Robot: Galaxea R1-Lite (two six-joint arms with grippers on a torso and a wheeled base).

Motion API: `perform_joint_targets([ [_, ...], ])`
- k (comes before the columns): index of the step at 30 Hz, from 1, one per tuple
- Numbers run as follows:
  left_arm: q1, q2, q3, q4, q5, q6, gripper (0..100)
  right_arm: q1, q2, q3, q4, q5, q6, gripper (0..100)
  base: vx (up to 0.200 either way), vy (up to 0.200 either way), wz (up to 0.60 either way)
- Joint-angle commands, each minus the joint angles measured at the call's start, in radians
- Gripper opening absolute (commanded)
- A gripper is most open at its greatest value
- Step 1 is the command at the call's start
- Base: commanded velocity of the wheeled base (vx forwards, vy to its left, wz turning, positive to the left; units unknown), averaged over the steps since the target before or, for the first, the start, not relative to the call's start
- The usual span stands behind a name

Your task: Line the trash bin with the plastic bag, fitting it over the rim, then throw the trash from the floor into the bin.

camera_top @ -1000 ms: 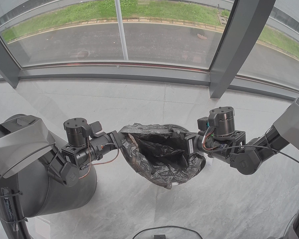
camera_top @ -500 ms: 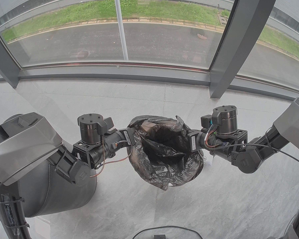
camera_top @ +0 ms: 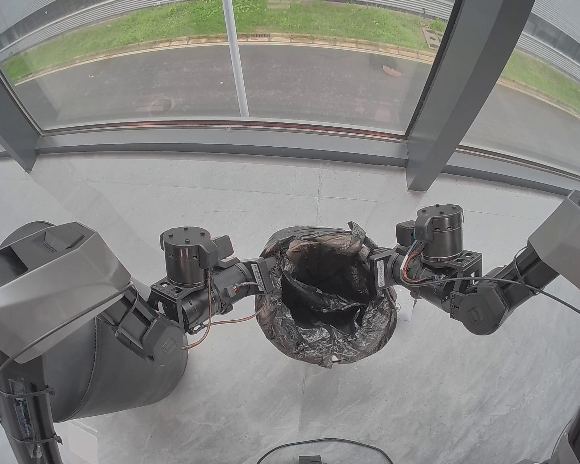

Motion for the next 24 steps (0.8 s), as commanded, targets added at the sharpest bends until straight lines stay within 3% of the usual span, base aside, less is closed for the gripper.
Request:
perform_joint_targets([
  [1,0.001,0.044,-0.021,-0.004,-0.014,0.000,0,-0.008,0.006,0.002,-0.022,-0.002,-0.001,0,0.000,0.000,0.00],
  [6,0.006,0.070,-0.048,-0.003,-0.015,-0.004,0,-0.024,0.034,-0.001,-0.060,-0.037,-0.002,0,0.000,0.000,0.00],
  [24,0.026,0.113,-0.099,0.002,-0.012,-0.004,0,-0.065,0.115,-0.057,-0.122,-0.042,-0.005,0,0.000,0.000,0.00],
])
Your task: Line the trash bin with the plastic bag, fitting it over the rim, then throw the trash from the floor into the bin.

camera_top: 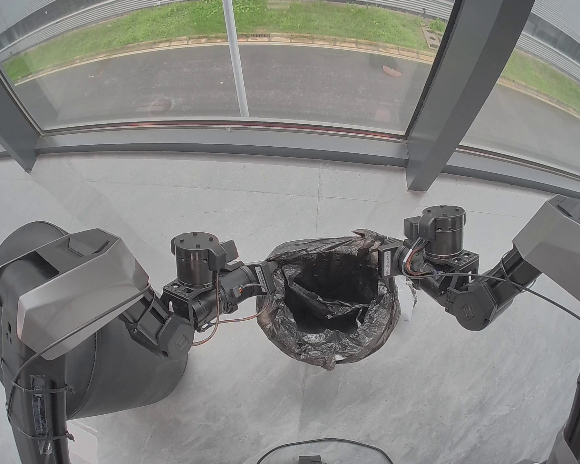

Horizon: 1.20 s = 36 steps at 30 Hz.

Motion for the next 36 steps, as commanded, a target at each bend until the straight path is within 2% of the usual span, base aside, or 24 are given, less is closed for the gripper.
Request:
perform_joint_targets([
  [1,0.005,0.008,-0.013,0.001,0.000,0.000,0,0.000,0.032,-0.023,-0.003,0.000,-0.001,0,0.000,0.000,0.00],
  [19,0.043,0.045,-0.079,0.055,-0.003,-0.002,0,0.003,0.097,-0.067,-0.076,-0.011,0.015,0,0.000,0.000,0.00],
  [36,0.037,0.062,-0.082,0.063,-0.005,-0.011,0,0.004,0.094,-0.069,-0.097,-0.011,0.033,0,0.000,0.000,0.00],
])
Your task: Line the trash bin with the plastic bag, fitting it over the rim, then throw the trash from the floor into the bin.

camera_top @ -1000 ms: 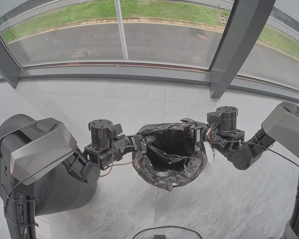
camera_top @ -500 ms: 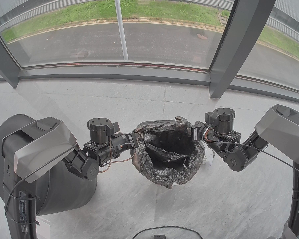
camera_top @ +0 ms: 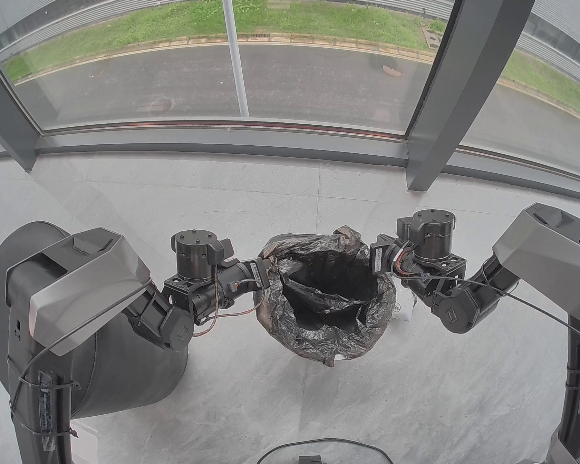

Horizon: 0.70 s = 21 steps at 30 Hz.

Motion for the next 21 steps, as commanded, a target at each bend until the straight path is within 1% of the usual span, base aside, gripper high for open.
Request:
perform_joint_targets([
  [1,-0.001,0.015,-0.003,0.006,0.001,-0.007,0,0.000,-0.003,-0.001,0.001,0.000,0.014,0,0.000,0.000,0.00],
  [6,-0.001,-0.012,-0.006,0.067,0.003,-0.012,0,0.002,-0.009,0.002,0.001,-0.003,0.031,0,0.000,0.000,0.00],
  [12,-0.002,-0.018,-0.015,0.092,0.010,-0.013,0,0.002,-0.009,0.002,0.001,-0.003,0.031,0,0.000,0.000,0.00],
  [13,-0.004,-0.018,-0.017,0.099,0.013,-0.013,100,0.002,-0.011,0.002,0.001,-0.003,0.031,0,0.000,0.000,0.00],
  [21,-0.004,-0.035,-0.009,0.089,0.015,-0.016,100,0.002,-0.014,0.002,0.001,-0.003,0.034,0,0.000,0.000,0.00],
])
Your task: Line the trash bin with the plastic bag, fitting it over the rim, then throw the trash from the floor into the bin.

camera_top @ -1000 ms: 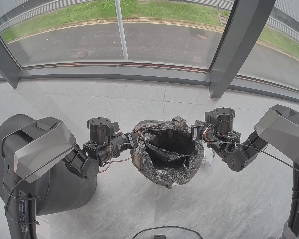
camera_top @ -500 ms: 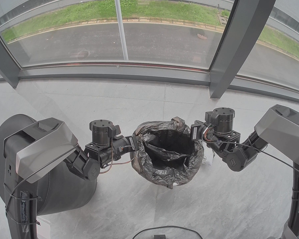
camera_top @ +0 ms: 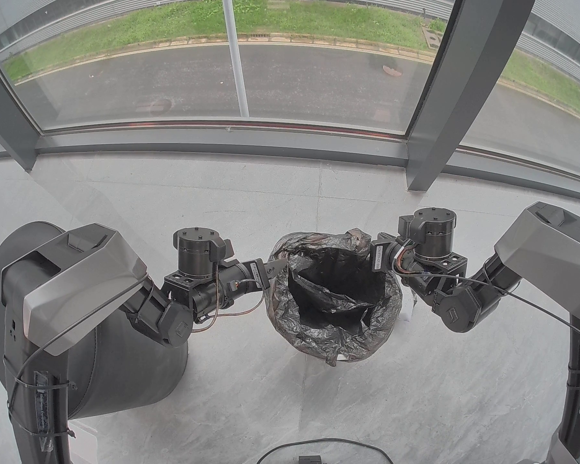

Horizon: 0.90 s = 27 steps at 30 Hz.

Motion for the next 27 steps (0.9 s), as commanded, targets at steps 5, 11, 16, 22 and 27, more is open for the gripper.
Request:
perform_joint_targets([
  [5,0.001,-0.016,0.005,-0.008,0.002,-0.002,100,0.001,-0.007,0.001,0.000,-0.001,0.001,0,0.000,0.000,0.00],
  [11,0.013,-0.016,-0.010,-0.007,0.017,-0.051,100,-0.001,-0.012,0.001,-0.002,-0.001,0.001,0,0.000,0.000,0.00],
  [16,0.029,0.030,-0.051,0.013,0.091,-0.054,100,0.001,-0.012,0.001,-0.002,-0.001,0.001,0,0.000,0.000,0.00],
  [22,0.035,0.055,-0.056,0.013,0.091,-0.052,100,0.001,-0.012,0.001,-0.002,-0.001,0.001,0,0.000,0.000,0.00],
  [27,0.036,0.087,-0.056,0.015,0.086,-0.052,100,0.001,-0.012,0.004,-0.002,-0.001,0.003,0,0.000,0.000,0.00],
])
